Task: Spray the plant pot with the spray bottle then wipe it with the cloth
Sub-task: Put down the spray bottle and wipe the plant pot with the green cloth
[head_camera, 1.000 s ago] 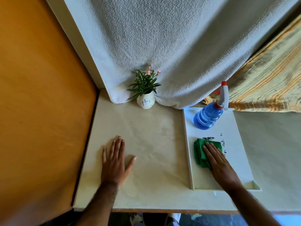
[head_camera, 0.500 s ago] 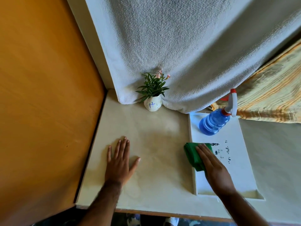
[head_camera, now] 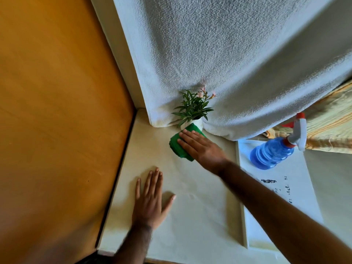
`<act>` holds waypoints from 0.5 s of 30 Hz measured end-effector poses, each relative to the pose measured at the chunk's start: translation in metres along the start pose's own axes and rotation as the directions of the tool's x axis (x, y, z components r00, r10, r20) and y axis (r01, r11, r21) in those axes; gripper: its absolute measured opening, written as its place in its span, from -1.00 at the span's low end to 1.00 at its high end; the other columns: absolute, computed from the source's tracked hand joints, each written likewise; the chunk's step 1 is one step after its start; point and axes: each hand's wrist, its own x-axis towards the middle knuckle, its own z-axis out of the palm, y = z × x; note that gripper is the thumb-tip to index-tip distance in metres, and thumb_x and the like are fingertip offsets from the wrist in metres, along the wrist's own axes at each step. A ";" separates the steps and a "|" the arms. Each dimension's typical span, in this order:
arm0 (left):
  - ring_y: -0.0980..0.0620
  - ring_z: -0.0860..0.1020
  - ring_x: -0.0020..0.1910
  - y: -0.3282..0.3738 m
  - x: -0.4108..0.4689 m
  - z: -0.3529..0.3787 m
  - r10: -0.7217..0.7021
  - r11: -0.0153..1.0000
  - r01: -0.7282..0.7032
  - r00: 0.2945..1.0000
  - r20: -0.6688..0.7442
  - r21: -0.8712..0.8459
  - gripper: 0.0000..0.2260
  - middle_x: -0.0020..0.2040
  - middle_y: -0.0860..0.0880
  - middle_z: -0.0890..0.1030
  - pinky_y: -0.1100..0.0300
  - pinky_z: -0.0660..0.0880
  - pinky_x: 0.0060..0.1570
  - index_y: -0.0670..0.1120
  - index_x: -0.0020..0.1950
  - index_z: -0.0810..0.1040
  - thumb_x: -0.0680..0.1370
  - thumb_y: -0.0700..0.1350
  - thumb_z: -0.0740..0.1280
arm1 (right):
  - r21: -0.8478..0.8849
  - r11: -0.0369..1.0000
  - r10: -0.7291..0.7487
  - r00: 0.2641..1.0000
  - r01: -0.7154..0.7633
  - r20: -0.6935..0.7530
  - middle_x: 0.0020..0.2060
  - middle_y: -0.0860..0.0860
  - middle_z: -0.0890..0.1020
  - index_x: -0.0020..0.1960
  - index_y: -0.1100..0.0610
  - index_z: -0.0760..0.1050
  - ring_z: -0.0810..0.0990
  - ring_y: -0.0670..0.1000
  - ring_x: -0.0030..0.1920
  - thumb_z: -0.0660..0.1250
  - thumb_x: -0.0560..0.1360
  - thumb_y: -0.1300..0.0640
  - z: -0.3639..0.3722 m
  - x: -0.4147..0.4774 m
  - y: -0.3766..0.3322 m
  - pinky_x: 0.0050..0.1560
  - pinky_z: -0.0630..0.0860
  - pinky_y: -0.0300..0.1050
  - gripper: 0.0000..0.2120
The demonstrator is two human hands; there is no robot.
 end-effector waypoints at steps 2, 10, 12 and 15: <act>-0.13 0.19 0.69 0.000 0.000 0.000 -0.005 1.000 0.005 1.000 -0.006 0.004 -0.16 0.72 -0.10 0.19 -0.33 0.29 0.57 -0.12 0.70 0.12 0.60 0.41 0.11 | -0.008 0.999 -0.049 0.999 0.049 0.022 0.42 0.26 0.49 0.44 0.31 0.44 0.43 0.26 0.45 0.10 0.63 0.32 0.004 0.009 0.011 0.42 0.42 0.21 -0.60; -0.13 0.23 0.68 0.001 0.001 0.000 -0.001 0.999 0.002 1.000 -0.028 0.037 -0.16 0.71 -0.11 0.21 -0.34 0.28 0.57 -0.14 0.69 0.15 0.60 0.41 0.12 | 0.051 0.985 -0.166 0.985 0.163 0.045 0.36 0.30 0.54 0.35 0.34 0.53 0.52 0.28 0.36 0.36 0.50 0.40 0.017 0.021 0.043 0.38 0.41 0.25 -0.59; -0.14 0.22 0.68 0.000 0.001 0.000 -0.003 0.999 0.004 1.000 -0.014 0.049 -0.15 0.71 -0.12 0.21 -0.35 0.29 0.56 -0.14 0.69 0.15 0.59 0.42 0.13 | 0.093 0.983 -0.166 0.984 0.159 0.070 0.37 0.30 0.51 0.37 0.34 0.51 0.50 0.29 0.38 0.37 0.50 0.41 0.022 0.018 0.045 0.39 0.39 0.24 -0.57; -0.13 0.21 0.69 0.001 0.002 0.002 -0.010 0.999 0.010 1.000 -0.003 0.052 -0.14 0.72 -0.11 0.20 -0.34 0.28 0.56 -0.13 0.69 0.14 0.59 0.42 0.12 | 0.151 0.977 -0.170 0.978 0.152 0.118 0.39 0.30 0.50 0.39 0.34 0.49 0.47 0.29 0.40 0.38 0.51 0.43 0.032 0.009 0.044 0.39 0.42 0.26 -0.55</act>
